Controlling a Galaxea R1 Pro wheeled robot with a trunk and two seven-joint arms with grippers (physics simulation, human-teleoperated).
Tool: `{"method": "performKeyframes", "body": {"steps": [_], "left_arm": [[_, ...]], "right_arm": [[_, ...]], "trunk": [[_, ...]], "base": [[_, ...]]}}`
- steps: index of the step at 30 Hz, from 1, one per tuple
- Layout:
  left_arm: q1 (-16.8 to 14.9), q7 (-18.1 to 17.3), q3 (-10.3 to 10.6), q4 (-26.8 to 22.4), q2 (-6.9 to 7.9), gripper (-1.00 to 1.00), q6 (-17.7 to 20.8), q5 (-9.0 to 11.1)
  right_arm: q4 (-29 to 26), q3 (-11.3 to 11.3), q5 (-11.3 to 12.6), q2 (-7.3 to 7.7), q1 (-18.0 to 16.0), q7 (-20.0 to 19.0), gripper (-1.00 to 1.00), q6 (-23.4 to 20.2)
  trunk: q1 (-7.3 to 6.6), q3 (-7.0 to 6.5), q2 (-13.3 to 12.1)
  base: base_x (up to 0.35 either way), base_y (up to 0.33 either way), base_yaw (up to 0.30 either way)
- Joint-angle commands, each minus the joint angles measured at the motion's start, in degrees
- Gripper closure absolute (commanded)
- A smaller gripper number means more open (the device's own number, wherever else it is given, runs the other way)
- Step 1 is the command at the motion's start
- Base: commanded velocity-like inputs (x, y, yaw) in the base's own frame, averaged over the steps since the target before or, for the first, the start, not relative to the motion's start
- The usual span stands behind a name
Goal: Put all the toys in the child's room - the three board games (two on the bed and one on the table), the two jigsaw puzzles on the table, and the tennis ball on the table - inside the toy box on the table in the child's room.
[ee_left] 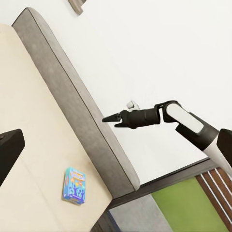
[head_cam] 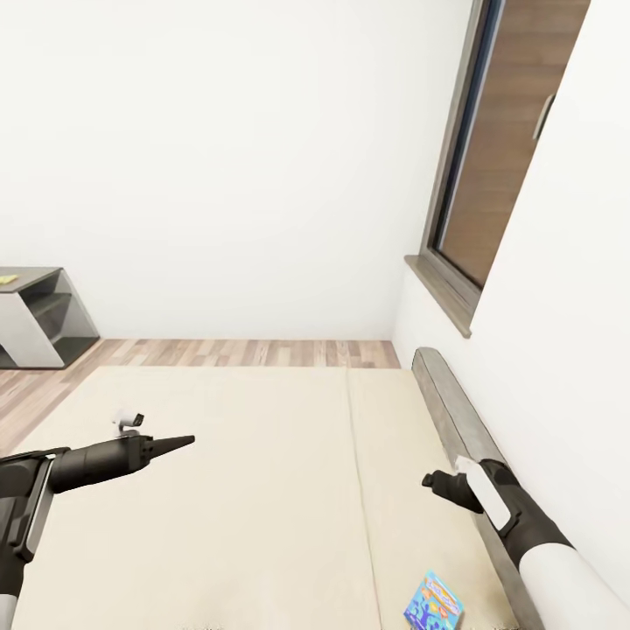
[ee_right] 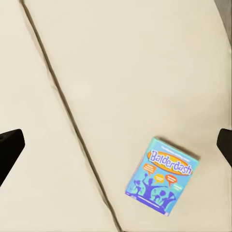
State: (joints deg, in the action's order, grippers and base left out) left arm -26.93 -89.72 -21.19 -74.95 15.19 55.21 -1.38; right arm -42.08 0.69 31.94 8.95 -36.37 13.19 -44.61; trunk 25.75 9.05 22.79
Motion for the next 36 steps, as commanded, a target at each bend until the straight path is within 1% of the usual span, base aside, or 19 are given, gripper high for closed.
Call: {"method": "performKeyframes", "body": {"steps": [1,4,7,12,16,20,22,29,36], "left_arm": [[0.0,-0.3,0.0,0.0,-0.03,-1.0,0.6,-0.2],[0.0,-0.3,0.0,0.0,-0.1,-1.0,0.6,-0.2],[0.0,-0.3,0.0,0.0,-0.13,-1.0,0.6,-0.2],[0.0,-0.3,0.0,0.0,-0.15,-1.0,0.6,-0.2],[0.0,-0.3,0.0,0.1,-0.14,-1.0,0.6,-0.2],[0.0,-0.3,0.0,0.1,-0.1,-1.0,0.6,-0.2],[0.0,-0.3,0.0,0.1,-0.08,-1.0,0.6,-0.2],[0.0,-0.3,0.0,0.1,-0.07,-1.0,0.6,-0.3],[0.0,-0.3,0.0,0.1,-0.07,-1.0,0.6,-0.3]], "right_arm": [[0.2,0.0,0.5,0.18,0.0,0.5,-1.0,0.2],[1.8,0.0,0.0,0.64,-0.1,0.3,-1.0,1.6],[2.9,0.0,-0.6,0.81,-0.1,0.3,-1.0,2.7],[4.5,0.0,-2.2,0.94,0.0,0.1,-1.0,5.2],[6.3,0.0,-4.4,0.93,0.0,0.1,-1.0,7.6],[6.8,0.0,-5.7,0.91,0.0,-0.3,-1.0,8.6],[7.0,0.0,-6.4,0.9,0.0,-1.2,-1.0,8.9],[7.2,0.0,-7.0,0.91,0.0,-4.2,-1.0,9.4],[7.3,-0.1,-7.2,0.9,0.0,-5.0,-1.0,9.4]], "trunk": [[0.03,0.22,0.1],[0.03,0.5,0.1],[0.03,0.78,0.1],[0.03,1.25,0.1],[0.03,1.63,0.1],[0.03,2.01,0.1],[0.03,2.19,0.1],[0.03,2.85,0.1],[0.03,3.51,0.1]], "base": [[0.0,0.0,0.0],[0.0,0.0,0.0],[0.0,0.0,0.0],[0.0,0.0,0.0],[0.0,0.0,0.0],[0.0,0.0,0.0],[0.0,0.0,0.0],[0.0,0.0,0.0],[0.0,0.0,0.0]]}}
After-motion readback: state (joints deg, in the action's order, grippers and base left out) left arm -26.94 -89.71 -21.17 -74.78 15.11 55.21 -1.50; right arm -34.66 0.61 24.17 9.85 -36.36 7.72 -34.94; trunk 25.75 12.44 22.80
